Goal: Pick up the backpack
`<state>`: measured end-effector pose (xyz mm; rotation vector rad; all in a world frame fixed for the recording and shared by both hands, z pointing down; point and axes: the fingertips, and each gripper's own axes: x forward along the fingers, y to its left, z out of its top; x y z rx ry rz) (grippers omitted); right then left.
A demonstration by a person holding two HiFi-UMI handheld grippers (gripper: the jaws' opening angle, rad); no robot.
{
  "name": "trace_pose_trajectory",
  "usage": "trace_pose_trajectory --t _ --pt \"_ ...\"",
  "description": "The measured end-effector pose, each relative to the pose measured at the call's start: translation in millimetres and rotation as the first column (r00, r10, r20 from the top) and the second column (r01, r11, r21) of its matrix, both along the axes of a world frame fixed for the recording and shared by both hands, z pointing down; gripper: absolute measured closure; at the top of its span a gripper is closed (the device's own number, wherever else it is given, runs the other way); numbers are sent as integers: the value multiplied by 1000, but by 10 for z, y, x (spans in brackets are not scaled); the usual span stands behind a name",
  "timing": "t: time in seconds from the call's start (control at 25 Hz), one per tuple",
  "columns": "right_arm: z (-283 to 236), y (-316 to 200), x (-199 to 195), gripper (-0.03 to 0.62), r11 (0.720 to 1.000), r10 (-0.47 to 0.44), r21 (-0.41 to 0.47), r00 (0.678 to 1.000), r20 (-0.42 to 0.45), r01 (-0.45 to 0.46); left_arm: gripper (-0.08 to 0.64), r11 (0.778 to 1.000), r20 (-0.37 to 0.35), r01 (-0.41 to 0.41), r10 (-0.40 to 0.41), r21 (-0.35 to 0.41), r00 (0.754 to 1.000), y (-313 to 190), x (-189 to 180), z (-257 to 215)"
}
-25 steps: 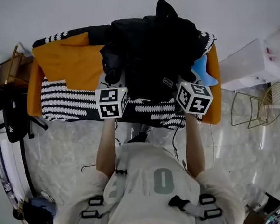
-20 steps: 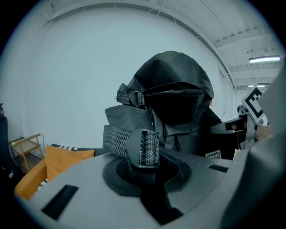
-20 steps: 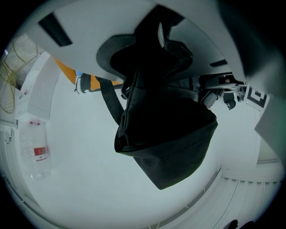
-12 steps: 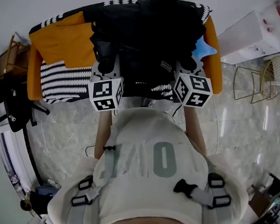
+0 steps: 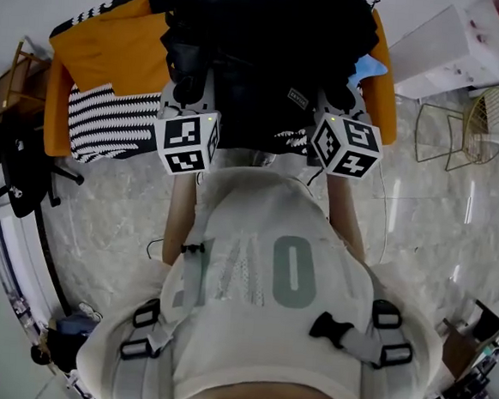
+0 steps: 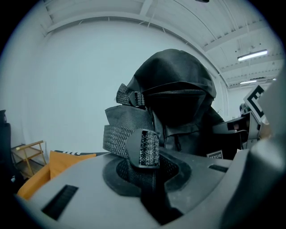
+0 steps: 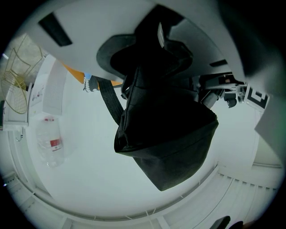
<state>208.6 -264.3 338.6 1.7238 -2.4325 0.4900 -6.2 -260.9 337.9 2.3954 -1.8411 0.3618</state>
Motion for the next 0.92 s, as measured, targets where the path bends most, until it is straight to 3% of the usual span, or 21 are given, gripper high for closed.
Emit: trace_pose_trajectory --t 0.92 --pt "-179 -121 128 471 999 17 42 1000 6 -17 486 999 -19 -27 28 41 999 -141 124 -198"
